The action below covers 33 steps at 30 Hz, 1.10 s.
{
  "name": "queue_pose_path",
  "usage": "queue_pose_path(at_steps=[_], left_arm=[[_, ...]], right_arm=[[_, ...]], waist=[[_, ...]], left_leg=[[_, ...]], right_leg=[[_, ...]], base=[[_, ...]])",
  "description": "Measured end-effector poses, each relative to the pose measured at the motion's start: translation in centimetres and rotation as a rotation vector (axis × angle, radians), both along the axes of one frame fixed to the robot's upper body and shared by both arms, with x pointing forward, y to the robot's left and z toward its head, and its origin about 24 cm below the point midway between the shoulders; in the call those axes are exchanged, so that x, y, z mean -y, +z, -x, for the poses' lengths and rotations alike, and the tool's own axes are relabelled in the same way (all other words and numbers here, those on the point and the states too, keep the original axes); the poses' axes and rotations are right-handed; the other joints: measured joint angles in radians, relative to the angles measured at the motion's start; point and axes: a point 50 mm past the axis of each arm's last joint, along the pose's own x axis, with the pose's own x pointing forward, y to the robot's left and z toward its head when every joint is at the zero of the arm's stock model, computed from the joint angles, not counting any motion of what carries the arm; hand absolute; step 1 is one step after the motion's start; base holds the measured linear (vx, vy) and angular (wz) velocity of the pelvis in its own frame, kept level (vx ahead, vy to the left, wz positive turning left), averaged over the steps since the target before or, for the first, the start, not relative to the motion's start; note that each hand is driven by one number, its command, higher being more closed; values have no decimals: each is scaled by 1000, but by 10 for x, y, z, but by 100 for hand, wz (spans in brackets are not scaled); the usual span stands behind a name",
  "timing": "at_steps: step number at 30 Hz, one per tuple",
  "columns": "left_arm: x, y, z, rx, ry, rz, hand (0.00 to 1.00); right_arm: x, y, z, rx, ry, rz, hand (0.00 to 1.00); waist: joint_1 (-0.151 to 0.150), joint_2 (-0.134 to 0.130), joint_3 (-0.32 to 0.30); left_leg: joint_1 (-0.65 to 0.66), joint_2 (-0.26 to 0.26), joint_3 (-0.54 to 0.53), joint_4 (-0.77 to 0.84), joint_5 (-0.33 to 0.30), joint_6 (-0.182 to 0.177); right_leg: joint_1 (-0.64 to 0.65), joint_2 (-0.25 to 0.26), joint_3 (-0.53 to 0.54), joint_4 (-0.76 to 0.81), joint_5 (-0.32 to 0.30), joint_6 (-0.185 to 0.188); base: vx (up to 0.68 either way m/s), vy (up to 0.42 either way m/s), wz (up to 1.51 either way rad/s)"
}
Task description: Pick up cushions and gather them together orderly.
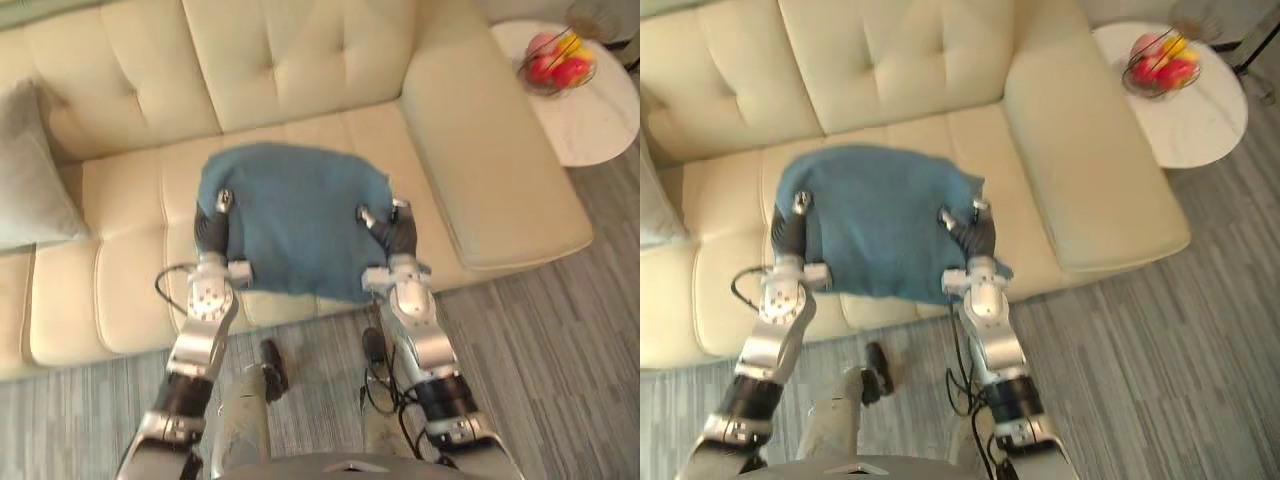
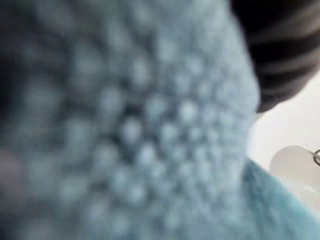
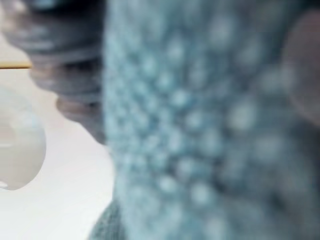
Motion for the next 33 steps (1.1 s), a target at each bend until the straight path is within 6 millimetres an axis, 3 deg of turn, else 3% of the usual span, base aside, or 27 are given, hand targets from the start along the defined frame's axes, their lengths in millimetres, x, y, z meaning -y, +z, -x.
queue_pose_path(at_steps=[3, 4, 5, 6, 9, 10, 17, 19, 23, 28, 30, 33], left_arm=[[7, 75, -24, 225, 46, -27, 100], [11, 103, -26, 310, 54, -34, 100], [13, 143, -30, 420, 69, -44, 100], [13, 171, -30, 490, 89, -52, 100], [16, 227, -29, 602, 112, -44, 100], [18, 242, -29, 622, 116, -38, 0], [28, 309, -13, 730, 142, 18, 0], [26, 319, -9, 740, 153, 50, 0], [21, 348, 6, 789, 193, 104, 0], [14, 360, 5, 768, 196, 114, 0], [14, 354, -6, 711, 190, 85, 0], [12, 345, -19, 633, 194, 60, 0]], right_arm=[[-5, 76, -14, 271, -173, 42, 100], [-5, 105, -14, 374, -232, 45, 100], [-7, 146, -11, 512, -296, 46, 100], [-9, 173, -6, 606, -331, 46, 100], [-13, 223, -3, 714, -412, -6, 100], [-12, 235, -4, 716, -438, -32, 0], [-4, 303, 12, 798, -547, -174, 0], [-6, 316, 18, 817, -544, -214, 0], [-1, 347, 34, 855, -478, -339, 0], [11, 360, 18, 762, -384, -323, 0], [13, 356, 4, 703, -368, -273, 0], [9, 347, -12, 626, -349, -225, 0]], waist=[[-1, 1, 21], [0, 2, 48], [1, 2, 69], [2, 1, 79], [-7, 5, 104], [-8, 5, 105], [-4, 21, 125], [-5, 28, 134], [27, 30, 151], [48, 29, 155], [49, 28, 191], [48, 28, 197]], left_leg=[[-79, -18, -18, -43, 60, 0], [-88, -23, -21, -74, 86, 0], [-107, -36, -23, -135, 138, -1], [-125, -42, -24, -179, 173, 0], [-162, -41, -49, -239, 237, -5], [-163, -43, -51, -273, 258, -10], [-190, -57, -86, -465, 382, -35], [-198, -57, -99, -490, 399, -39], [-281, -48, -117, -491, 417, -64], [-437, -30, -147, -492, 446, -94], [-487, -30, -154, -491, 485, -141], [-540, -24, -154, -491, 498, -130]], right_leg=[[-102, -8, -18, 39, 1, -3], [-119, -10, -25, 34, 12, -16], [-155, -13, -32, 16, 35, -26], [-181, -14, -39, -5, 57, -17], [-222, -7, -64, -21, 82, -11], [-235, -4, -72, -24, 83, -13], [-316, 5, -114, -37, 87, -18], [-323, 6, -129, -44, 87, -18], [-365, 14, -165, -99, 110, -27], [-462, 30, -214, -163, 150, -40], [-495, 28, -228, -164, 151, -41], [-541, 34, -243, -162, 151, -41]], base=[[-114, -39, 27], [-126, -37, 26], [-110, -29, 24], [-81, -33, 22], [-53, -49, 15], [-30, -53, 9], [5, -31, 13], [29, -7, 12], [33, 16, 12], [39, 91, 13], [55, 114, 24], [90, 109, 3]])
